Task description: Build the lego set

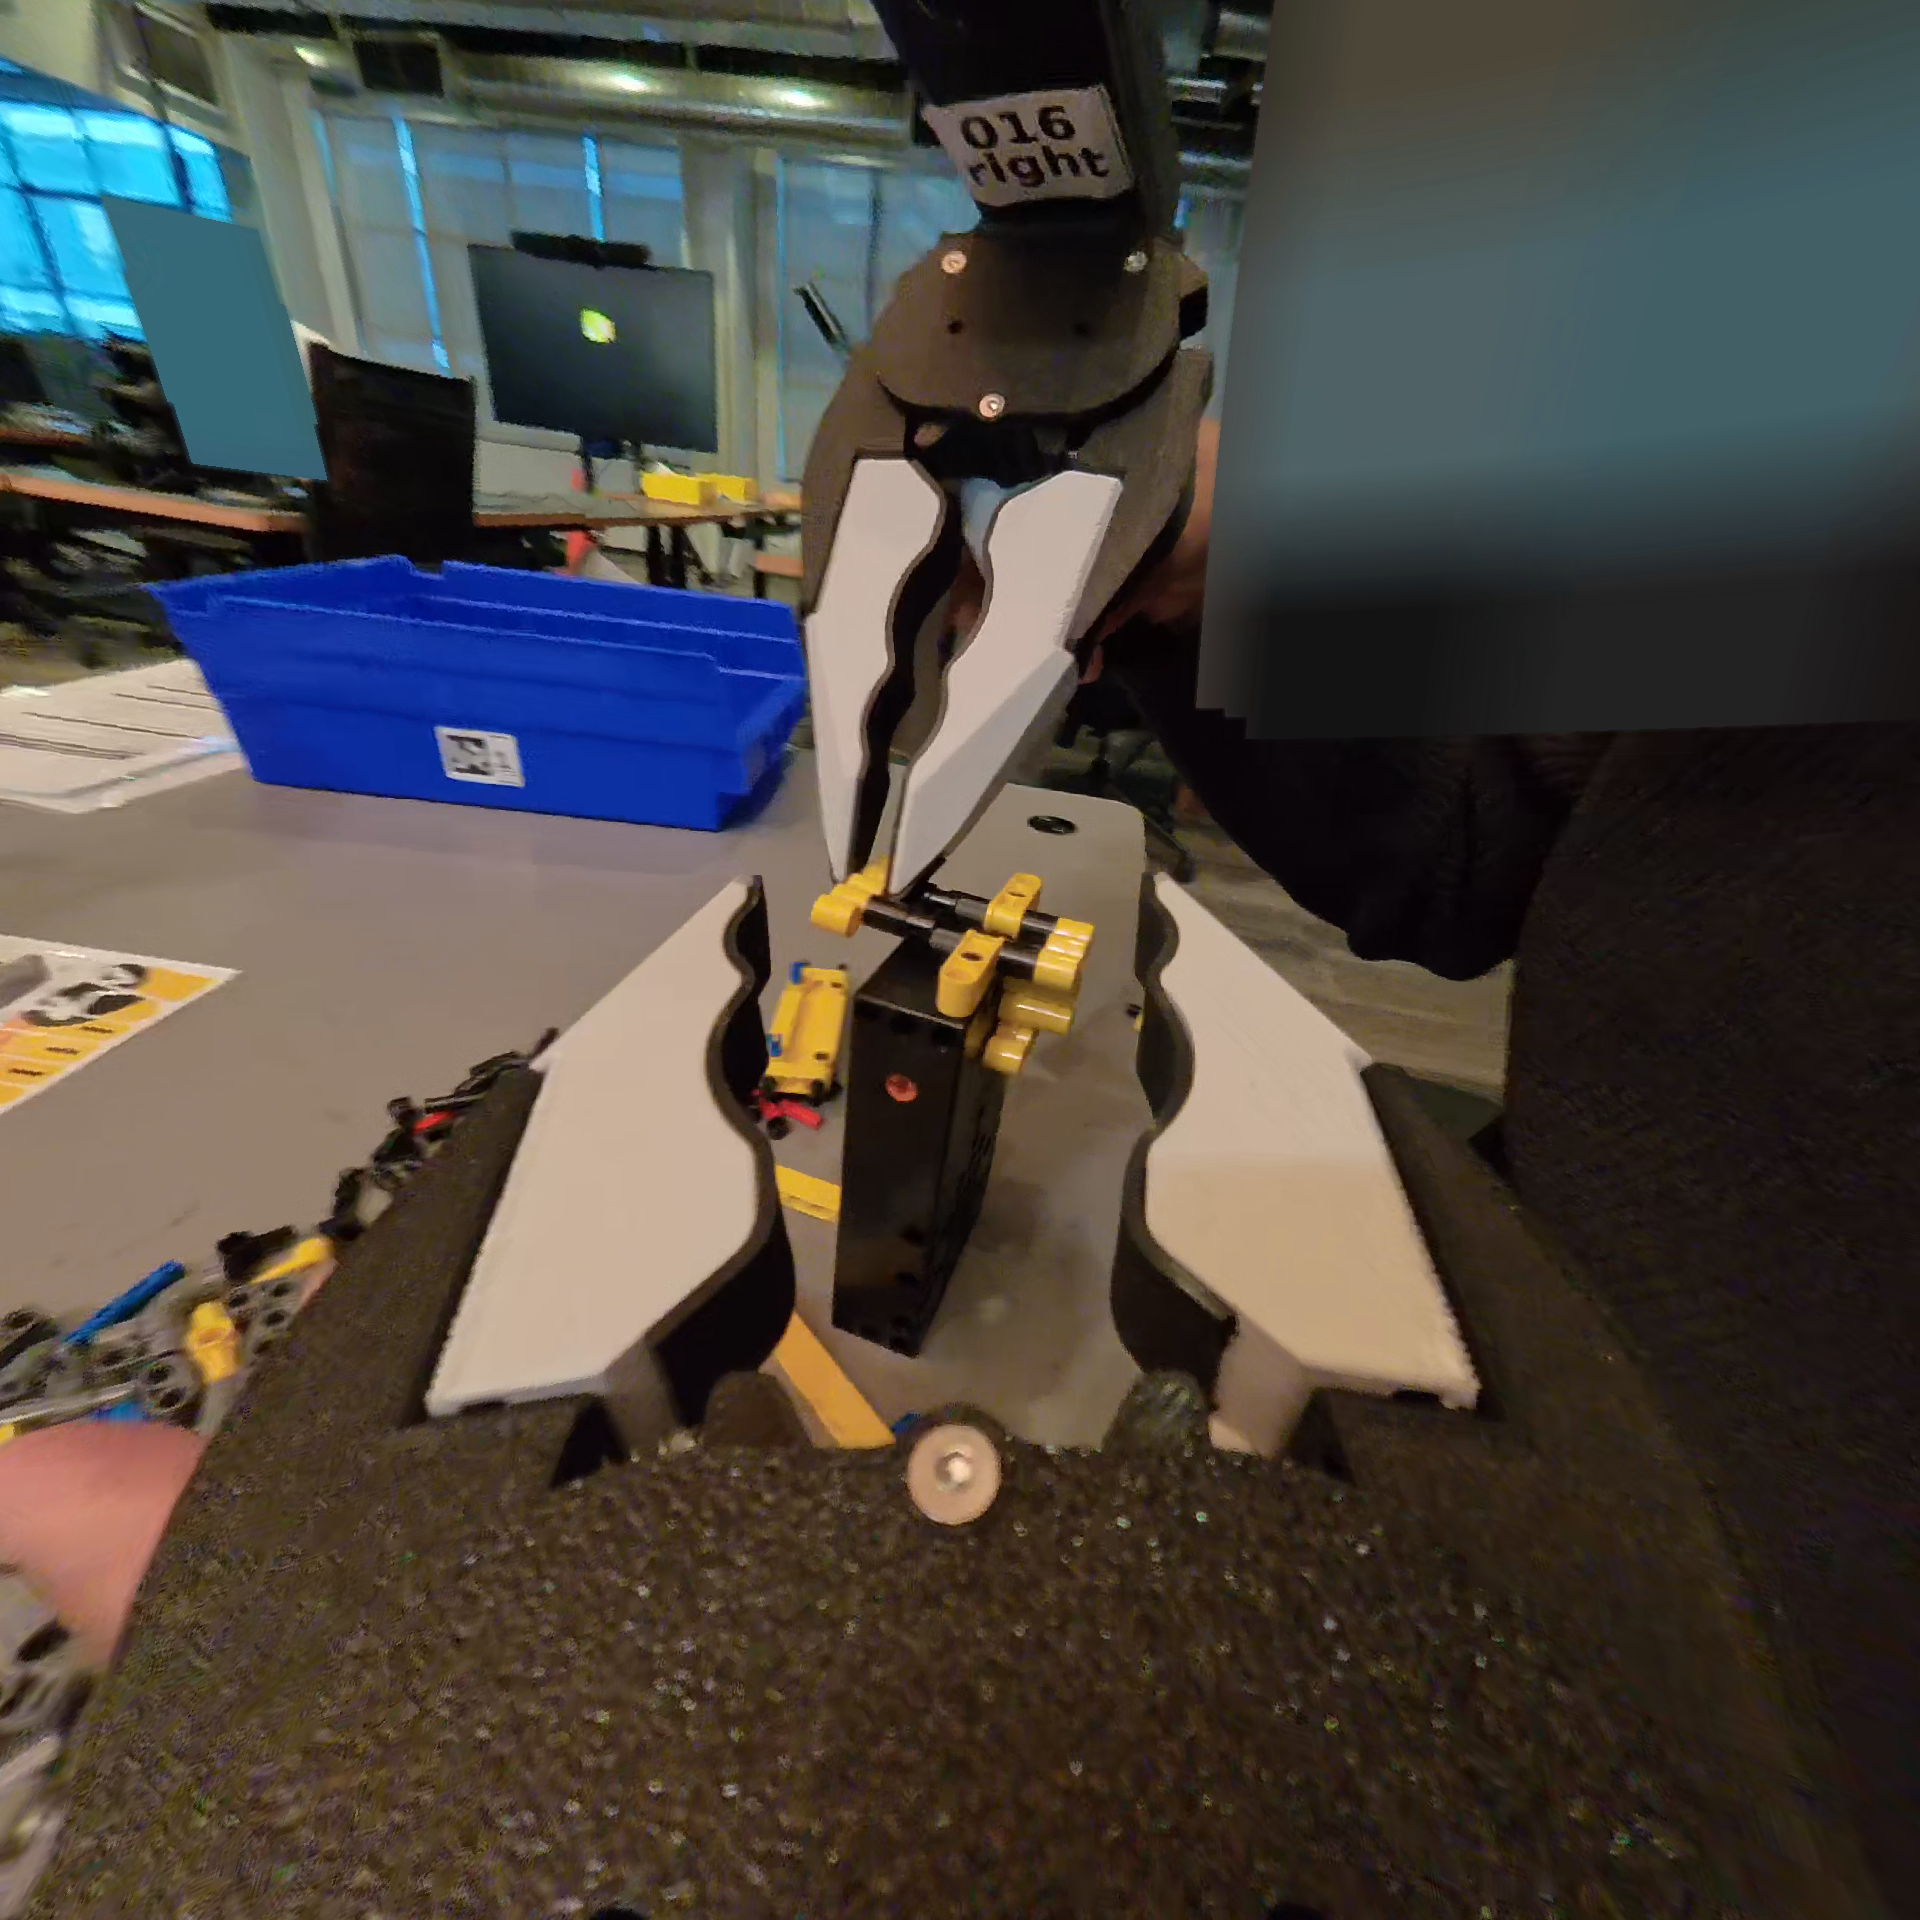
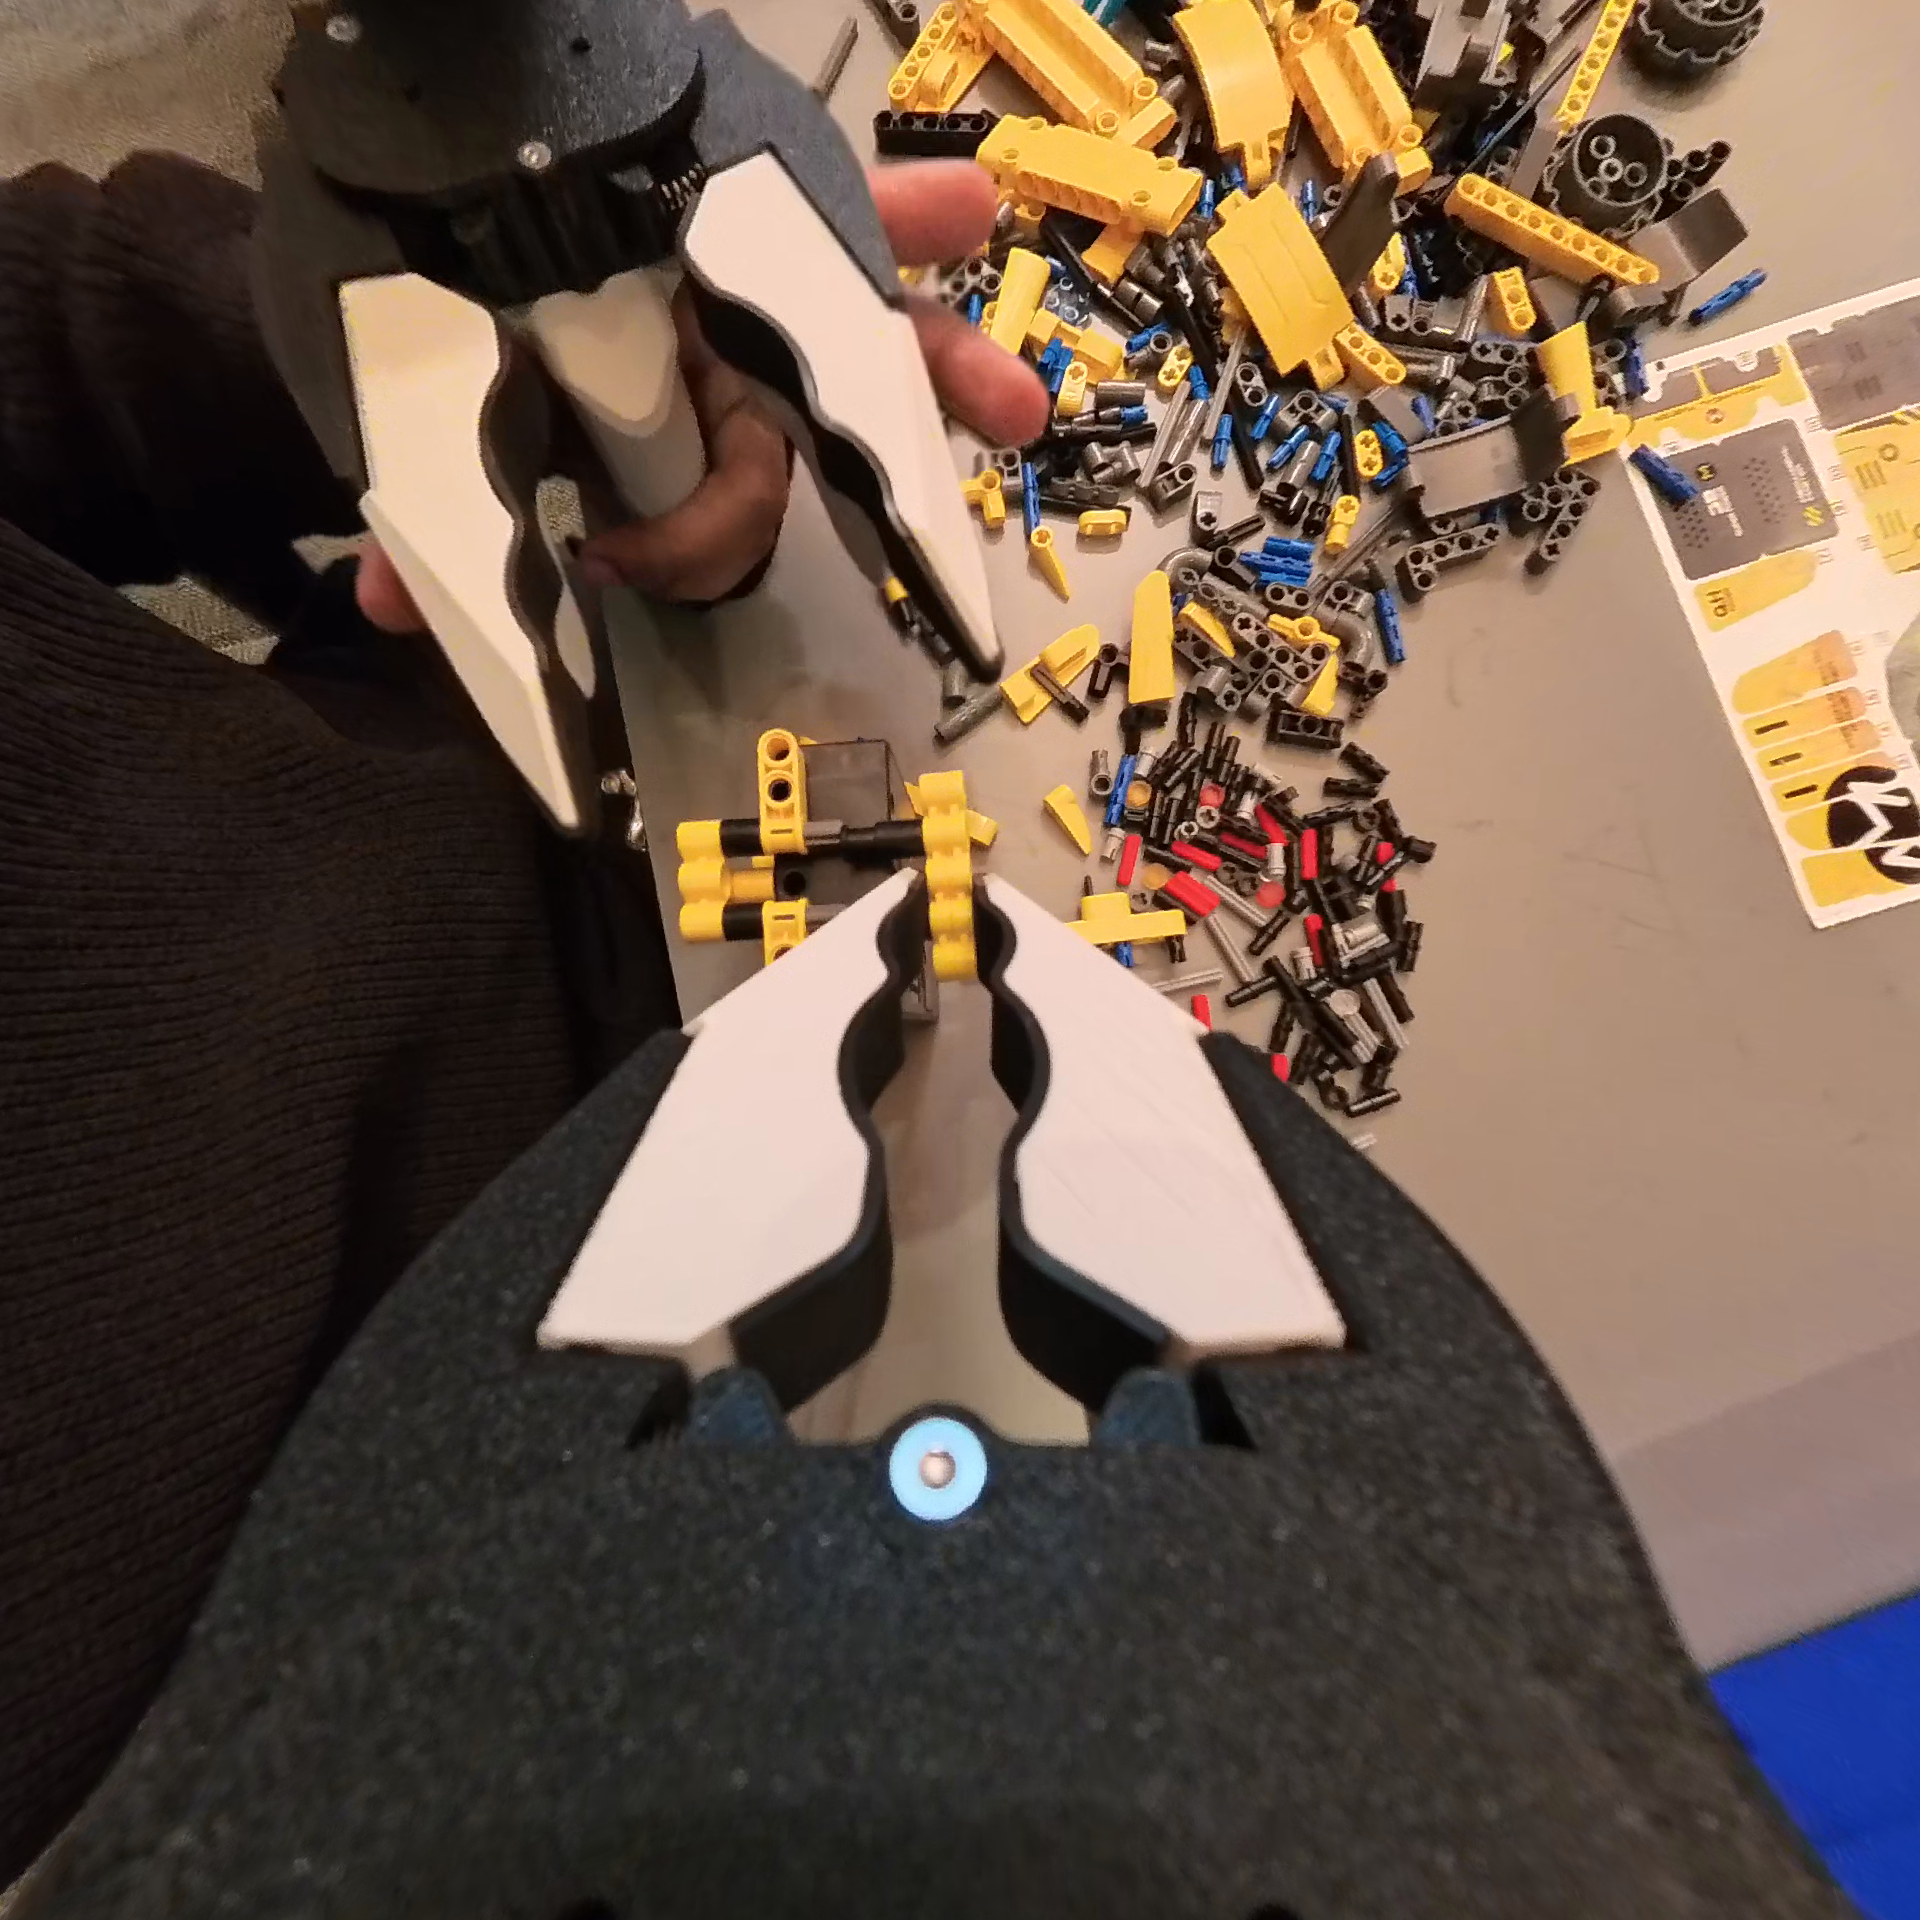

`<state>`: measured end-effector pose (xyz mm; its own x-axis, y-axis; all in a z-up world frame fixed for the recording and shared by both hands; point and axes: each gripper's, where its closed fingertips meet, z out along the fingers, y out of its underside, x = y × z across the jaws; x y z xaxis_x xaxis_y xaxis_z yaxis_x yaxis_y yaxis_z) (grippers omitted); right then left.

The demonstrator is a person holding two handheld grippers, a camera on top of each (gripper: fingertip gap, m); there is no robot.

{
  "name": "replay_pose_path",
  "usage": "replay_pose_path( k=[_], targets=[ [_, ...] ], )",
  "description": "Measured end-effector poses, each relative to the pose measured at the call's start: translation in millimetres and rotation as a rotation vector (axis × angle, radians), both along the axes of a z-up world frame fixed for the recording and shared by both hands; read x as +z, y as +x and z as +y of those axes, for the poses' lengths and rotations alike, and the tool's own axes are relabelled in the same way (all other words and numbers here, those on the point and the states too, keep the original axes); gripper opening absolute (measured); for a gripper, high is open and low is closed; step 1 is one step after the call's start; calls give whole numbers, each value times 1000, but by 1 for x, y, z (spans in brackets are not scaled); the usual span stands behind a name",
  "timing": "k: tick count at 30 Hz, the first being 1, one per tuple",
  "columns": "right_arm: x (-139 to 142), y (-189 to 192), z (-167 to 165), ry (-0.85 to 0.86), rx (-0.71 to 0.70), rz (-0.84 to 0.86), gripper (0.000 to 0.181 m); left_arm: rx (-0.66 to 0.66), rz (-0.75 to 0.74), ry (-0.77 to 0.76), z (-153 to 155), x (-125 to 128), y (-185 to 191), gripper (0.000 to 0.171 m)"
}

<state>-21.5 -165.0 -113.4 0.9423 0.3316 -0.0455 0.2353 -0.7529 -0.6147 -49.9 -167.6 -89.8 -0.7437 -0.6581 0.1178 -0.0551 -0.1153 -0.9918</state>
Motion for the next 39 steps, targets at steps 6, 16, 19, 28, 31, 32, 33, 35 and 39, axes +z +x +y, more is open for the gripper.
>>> replay_pose_path(
  k=[6,16,19,28,31,32,33,35,39],
  targets=[
    [-1,2,0,3,-15,-5,8,-106,39,114,-16,-13,-3,73],
    [0,-3,0,35,-7,19,8,-62,43,160,-6,-12,4,73],
    [1,-4,1,66,-13,28,8,-94,79,182,-12,-21,3,74],
    [3,-2,0,169,-23,34,8,-152,50,150,-17,-21,4,74],
    [3,-3,-1,186,-26,24,8,-178,31,142,-18,-17,2,73],
    [3,-4,-1,189,-26,25,8,-185,27,142,-19,-17,2,73],
    [3,-5,-1,192,-26,29,8,-195,25,141,-20,-17,1,73],
    [3,-6,-1,195,-25,36,8,-201,22,138,-20,-17,1,73],
    [3,-9,-2,201,-21,37,8,-162,17,163,-19,-20,5,72]
  ],
)
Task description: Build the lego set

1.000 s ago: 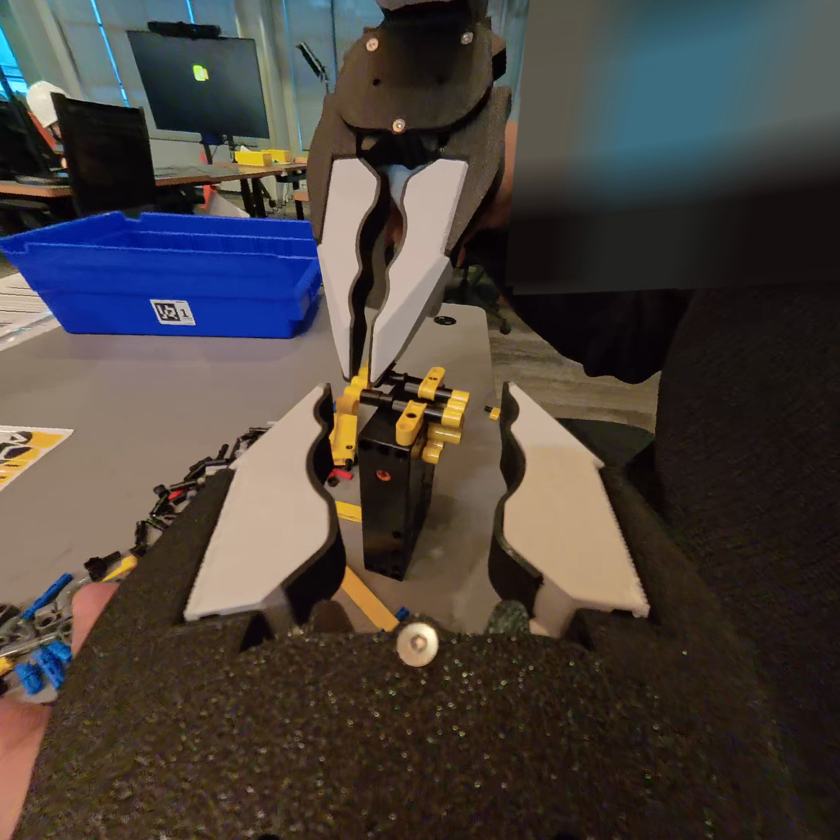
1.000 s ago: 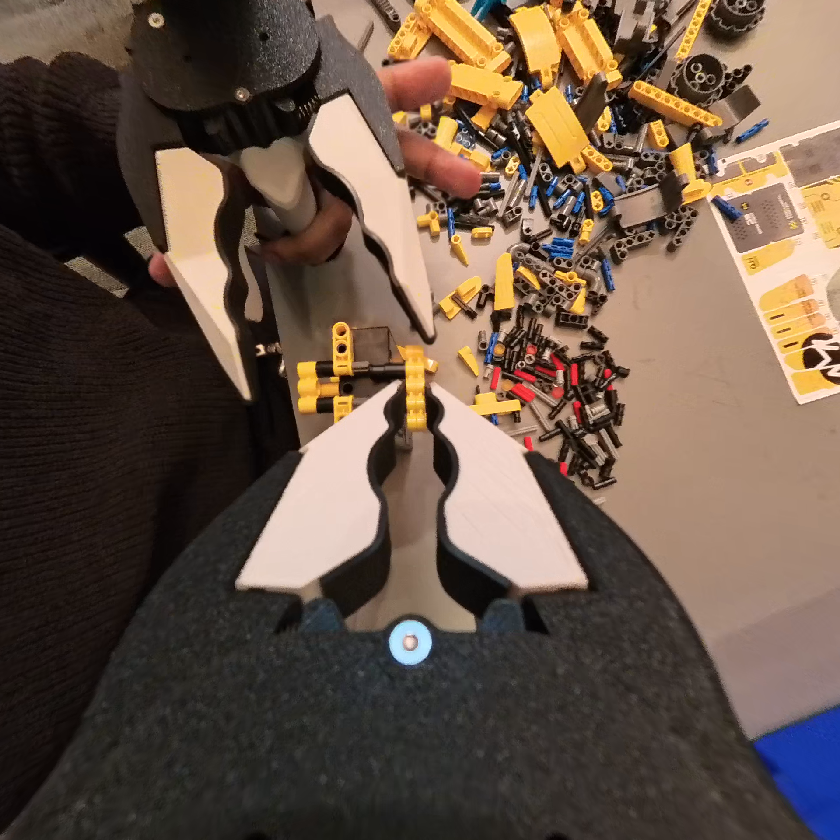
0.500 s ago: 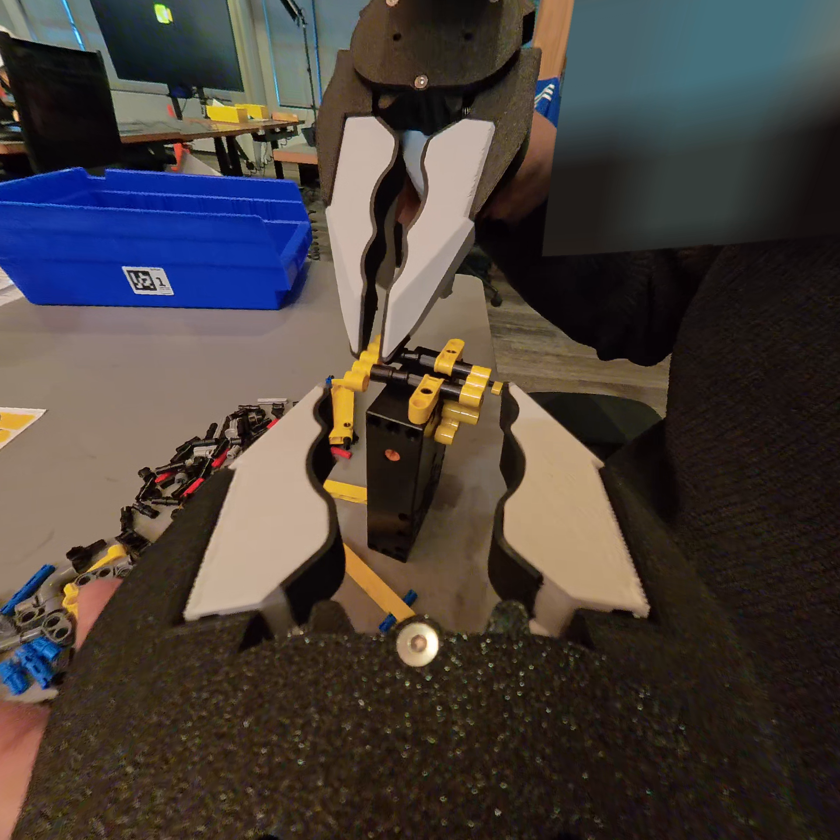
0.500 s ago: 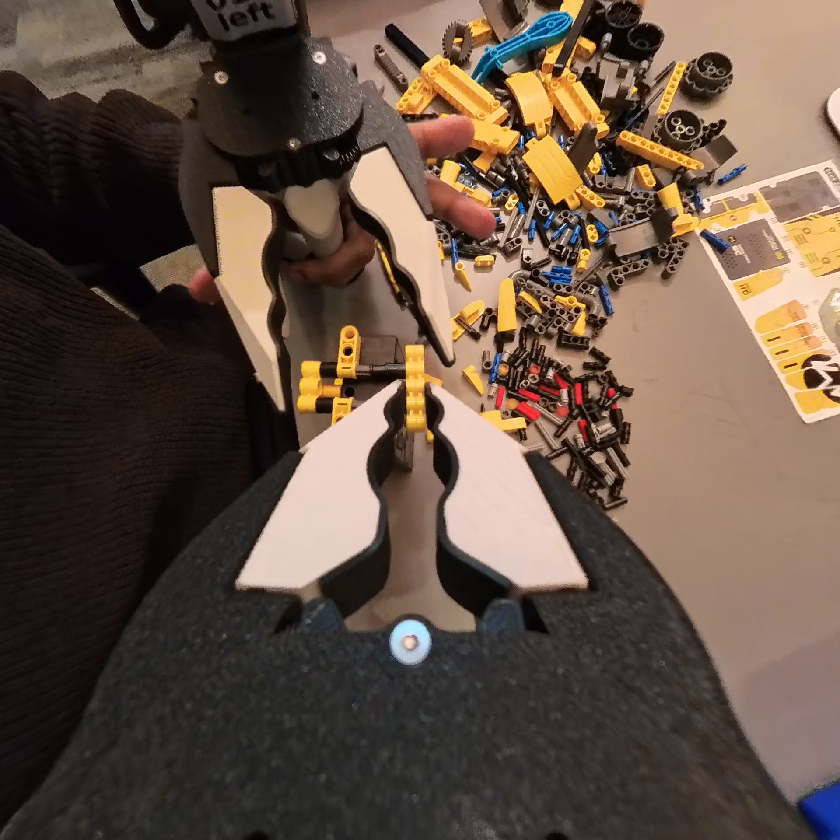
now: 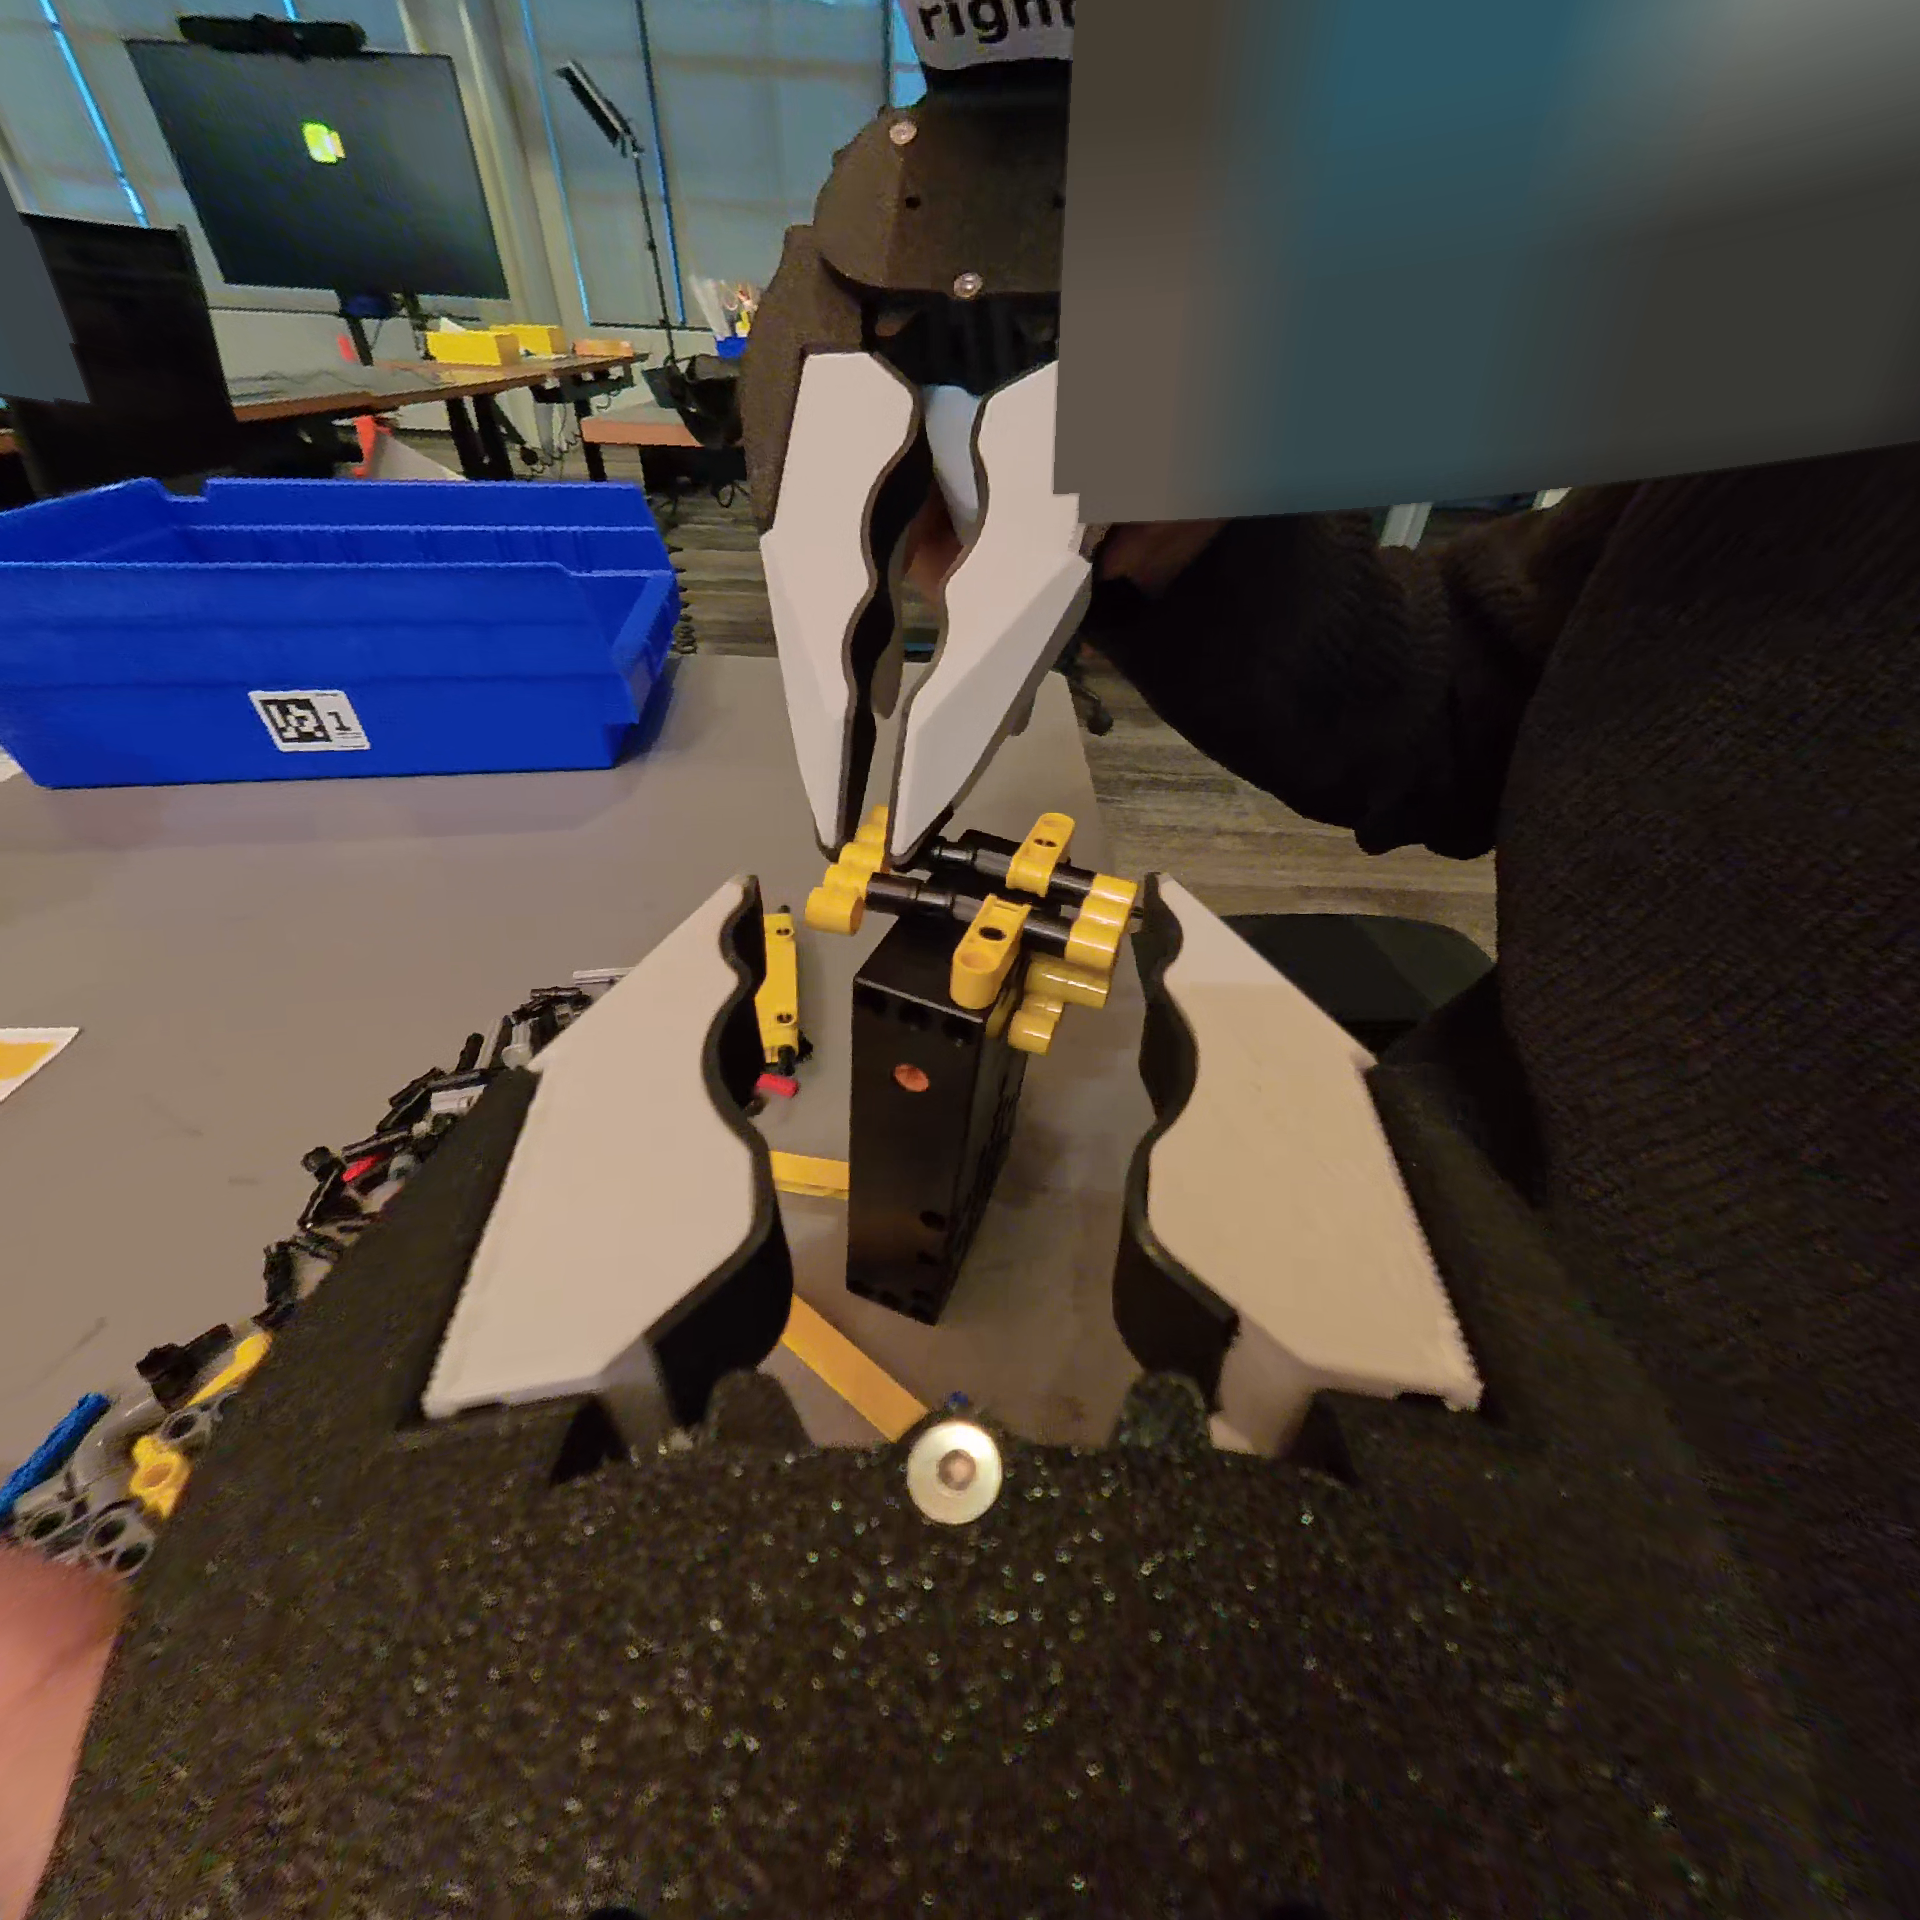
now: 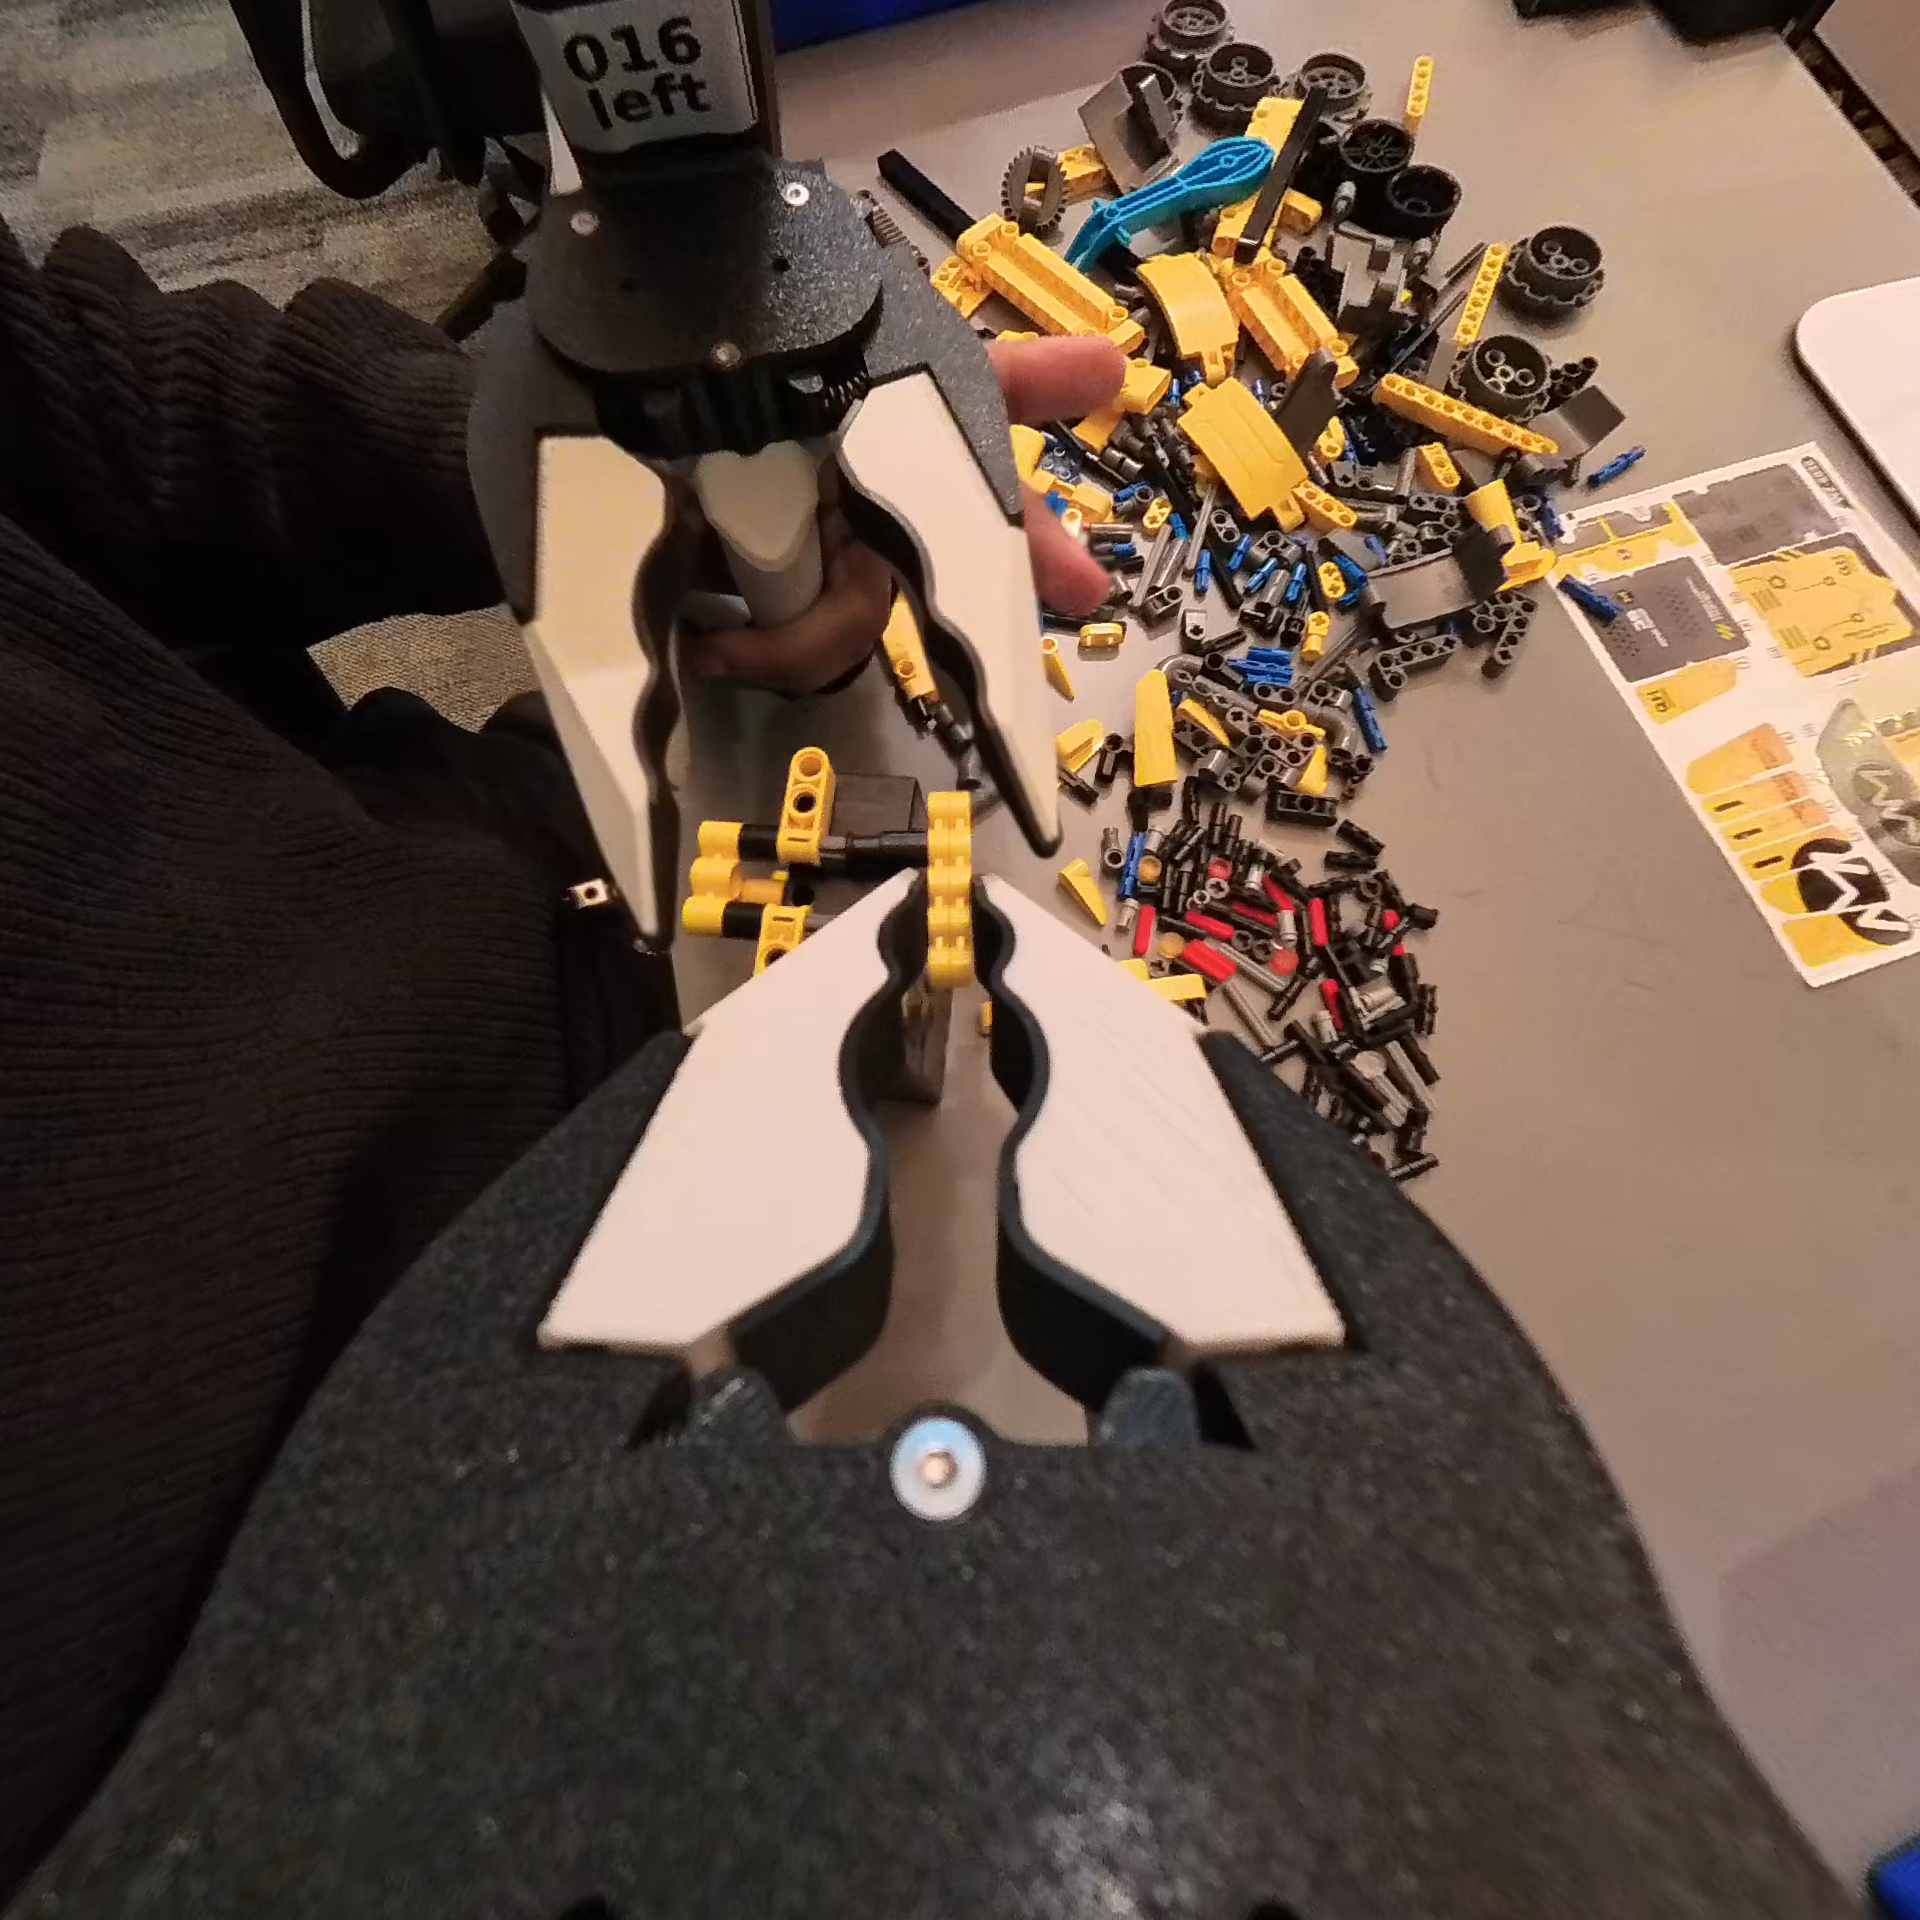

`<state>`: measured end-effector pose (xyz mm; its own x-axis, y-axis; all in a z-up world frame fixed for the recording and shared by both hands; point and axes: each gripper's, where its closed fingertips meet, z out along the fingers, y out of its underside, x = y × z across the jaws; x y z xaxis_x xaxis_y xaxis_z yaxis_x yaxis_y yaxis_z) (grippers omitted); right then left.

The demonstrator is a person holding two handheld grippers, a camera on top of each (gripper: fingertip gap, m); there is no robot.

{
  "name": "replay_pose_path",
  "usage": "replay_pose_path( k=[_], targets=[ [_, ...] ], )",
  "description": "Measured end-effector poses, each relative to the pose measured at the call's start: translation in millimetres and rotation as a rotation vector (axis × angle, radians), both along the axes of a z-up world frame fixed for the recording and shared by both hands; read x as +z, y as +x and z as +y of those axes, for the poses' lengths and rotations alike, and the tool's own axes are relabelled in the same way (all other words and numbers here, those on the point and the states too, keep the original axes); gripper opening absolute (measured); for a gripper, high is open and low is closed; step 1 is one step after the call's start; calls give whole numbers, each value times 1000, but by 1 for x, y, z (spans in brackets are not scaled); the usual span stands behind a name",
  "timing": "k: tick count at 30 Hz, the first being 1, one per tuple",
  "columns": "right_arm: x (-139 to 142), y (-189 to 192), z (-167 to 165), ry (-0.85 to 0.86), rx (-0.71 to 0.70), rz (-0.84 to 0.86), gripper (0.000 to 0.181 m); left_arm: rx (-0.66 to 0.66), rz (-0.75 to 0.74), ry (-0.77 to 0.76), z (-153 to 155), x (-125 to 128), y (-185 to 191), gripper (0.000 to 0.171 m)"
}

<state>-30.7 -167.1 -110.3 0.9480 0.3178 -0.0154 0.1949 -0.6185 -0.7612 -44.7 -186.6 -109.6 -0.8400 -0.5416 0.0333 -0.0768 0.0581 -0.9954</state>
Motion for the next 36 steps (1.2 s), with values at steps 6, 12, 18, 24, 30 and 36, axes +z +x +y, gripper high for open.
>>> replay_pose_path(
  k=[6,12,18,24,30,36],
  targets=[
    [0,2,0,7,-13,-14,8,17,-7,6,0,0,2,70],
    [0,4,0,13,-23,-32,8,12,-12,5,-1,0,1,62],
    [1,5,0,17,-43,-66,8,29,-15,2,-1,0,3,62],
    [0,4,0,9,-61,-90,8,38,-21,5,-2,0,2,62],
    [0,5,1,30,-22,-63,8,37,-3,-6,-1,0,3,61],
    [-1,5,1,51,-5,19,8,38,10,-10,-1,-1,3,60]
  ],
)
